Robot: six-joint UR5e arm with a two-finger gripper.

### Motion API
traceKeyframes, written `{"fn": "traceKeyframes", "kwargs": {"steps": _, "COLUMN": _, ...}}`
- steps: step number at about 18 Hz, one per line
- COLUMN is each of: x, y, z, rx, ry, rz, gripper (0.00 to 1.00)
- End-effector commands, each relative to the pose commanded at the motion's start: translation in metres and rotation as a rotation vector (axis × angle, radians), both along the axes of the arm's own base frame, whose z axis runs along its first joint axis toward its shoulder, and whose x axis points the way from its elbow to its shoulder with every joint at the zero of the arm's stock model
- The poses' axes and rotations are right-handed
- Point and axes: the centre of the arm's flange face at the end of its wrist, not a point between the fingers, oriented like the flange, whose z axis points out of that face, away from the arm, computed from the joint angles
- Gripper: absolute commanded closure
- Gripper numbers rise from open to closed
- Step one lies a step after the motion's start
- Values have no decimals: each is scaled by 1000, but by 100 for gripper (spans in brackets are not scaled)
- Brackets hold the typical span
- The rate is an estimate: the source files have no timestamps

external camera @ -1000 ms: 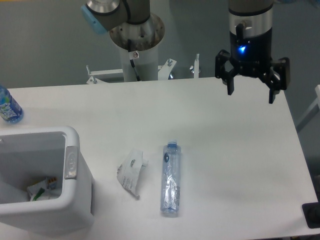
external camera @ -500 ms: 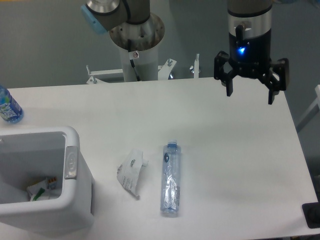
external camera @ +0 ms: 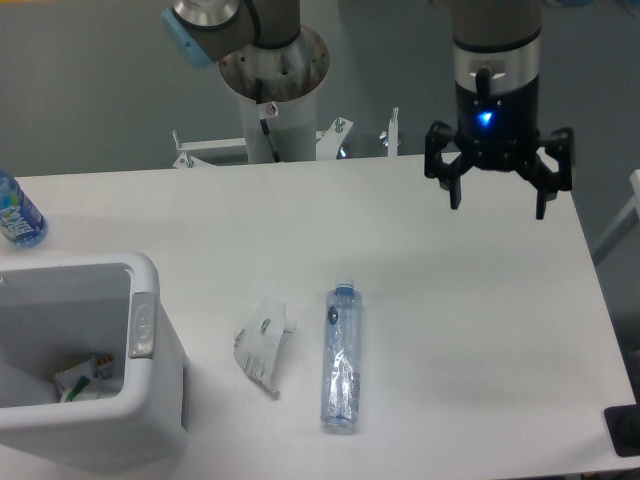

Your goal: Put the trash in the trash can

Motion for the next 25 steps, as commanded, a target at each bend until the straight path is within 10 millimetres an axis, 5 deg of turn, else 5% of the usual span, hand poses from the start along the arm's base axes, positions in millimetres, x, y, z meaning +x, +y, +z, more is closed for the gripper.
{"fn": "traceKeyframes", "kwargs": {"steps": 5, "x": 43, "y": 44, "z": -68, "rx": -27, "ry": -142, "rz": -13, "gripper": 0}}
{"fn": "traceKeyframes", "kwargs": {"steps": 12, "x": 74, "y": 71, "z": -157, "rx": -35, "ry": -365, "rz": 46, "gripper": 0}}
{"fn": "traceKeyframes", "kwargs": {"steps": 19, "x": 96, "y": 69, "z": -218, "rx": -13, "ry": -364, "rz": 62, "gripper": 0}}
{"fn": "traceKeyframes", "kwargs": {"steps": 25, "x": 116, "y": 87, "z": -253, "rx": -56, "ry": -399, "rz": 27, "gripper": 0}}
